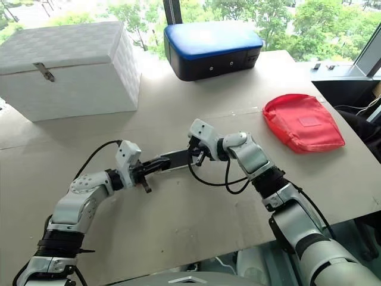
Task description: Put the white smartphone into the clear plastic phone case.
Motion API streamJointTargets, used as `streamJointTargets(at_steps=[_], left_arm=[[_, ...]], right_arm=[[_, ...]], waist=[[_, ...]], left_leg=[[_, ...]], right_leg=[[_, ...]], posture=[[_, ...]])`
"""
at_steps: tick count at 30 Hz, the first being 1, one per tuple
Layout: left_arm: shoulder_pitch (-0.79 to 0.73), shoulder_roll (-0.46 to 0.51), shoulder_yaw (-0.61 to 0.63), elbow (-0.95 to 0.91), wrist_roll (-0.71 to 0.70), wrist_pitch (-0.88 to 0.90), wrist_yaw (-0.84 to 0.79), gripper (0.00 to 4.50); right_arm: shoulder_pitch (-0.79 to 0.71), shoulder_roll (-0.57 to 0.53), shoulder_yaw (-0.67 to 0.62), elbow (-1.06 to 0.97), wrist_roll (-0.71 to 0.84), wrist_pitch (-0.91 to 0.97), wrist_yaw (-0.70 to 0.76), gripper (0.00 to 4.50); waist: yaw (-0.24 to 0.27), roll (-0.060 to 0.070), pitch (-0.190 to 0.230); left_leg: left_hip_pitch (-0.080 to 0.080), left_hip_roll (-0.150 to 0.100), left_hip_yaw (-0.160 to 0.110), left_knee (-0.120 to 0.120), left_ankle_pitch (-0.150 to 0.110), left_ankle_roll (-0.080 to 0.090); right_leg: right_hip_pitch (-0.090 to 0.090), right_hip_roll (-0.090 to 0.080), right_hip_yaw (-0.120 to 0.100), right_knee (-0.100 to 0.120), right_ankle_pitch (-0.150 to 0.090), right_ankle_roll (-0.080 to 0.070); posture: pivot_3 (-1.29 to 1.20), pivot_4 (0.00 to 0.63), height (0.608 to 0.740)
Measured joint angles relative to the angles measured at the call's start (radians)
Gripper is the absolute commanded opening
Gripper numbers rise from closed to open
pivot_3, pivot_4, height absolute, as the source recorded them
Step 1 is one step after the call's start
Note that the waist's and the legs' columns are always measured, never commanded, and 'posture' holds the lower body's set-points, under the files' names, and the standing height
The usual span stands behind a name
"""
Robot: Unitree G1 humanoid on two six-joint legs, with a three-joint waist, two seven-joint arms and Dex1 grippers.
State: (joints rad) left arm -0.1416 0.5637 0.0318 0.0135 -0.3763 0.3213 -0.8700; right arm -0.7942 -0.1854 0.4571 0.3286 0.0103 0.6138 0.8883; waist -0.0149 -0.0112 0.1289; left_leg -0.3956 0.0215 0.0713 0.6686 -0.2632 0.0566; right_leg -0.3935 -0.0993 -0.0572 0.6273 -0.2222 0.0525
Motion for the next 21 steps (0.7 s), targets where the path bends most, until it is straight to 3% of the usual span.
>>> streamJointTargets(at_steps=[9,14,21], left_arm=[[0.021,-0.009,-0.002,-0.011,0.003,0.011,0.025,0.05],[0.026,-0.021,-0.006,-0.014,0.003,0.031,0.032,0.05],[0.033,-0.024,-0.006,-0.039,0.002,0.044,0.038,0.05]], right_arm=[[-0.045,0.029,0.015,0.123,-0.02,-0.01,0.036,0.0],[-0.049,0.036,0.008,0.194,-0.021,-0.056,0.034,0.0],[0.037,0.008,-0.1,0.196,0.035,-0.158,0.065,0.0]], waist=[[-0.004,0.008,-0.022],[-0.002,0.01,-0.026],[0.003,0.011,-0.025]], left_leg=[[0.003,-0.001,0.0,-0.001,-0.003,0.004],[0.016,0.0,0.0,-0.003,-0.008,0.002],[0.014,-0.001,-0.001,-0.004,-0.008,0.002]], right_leg=[[0.001,-0.002,0.0,0.0,0.0,-0.001],[0.014,-0.007,0.0,-0.001,-0.002,-0.002],[0.014,-0.008,-0.001,-0.003,-0.002,-0.002]], posture=[[0.0,0.15,0.734],[0.0,0.15,0.734],[0.0,0.15,0.734]])
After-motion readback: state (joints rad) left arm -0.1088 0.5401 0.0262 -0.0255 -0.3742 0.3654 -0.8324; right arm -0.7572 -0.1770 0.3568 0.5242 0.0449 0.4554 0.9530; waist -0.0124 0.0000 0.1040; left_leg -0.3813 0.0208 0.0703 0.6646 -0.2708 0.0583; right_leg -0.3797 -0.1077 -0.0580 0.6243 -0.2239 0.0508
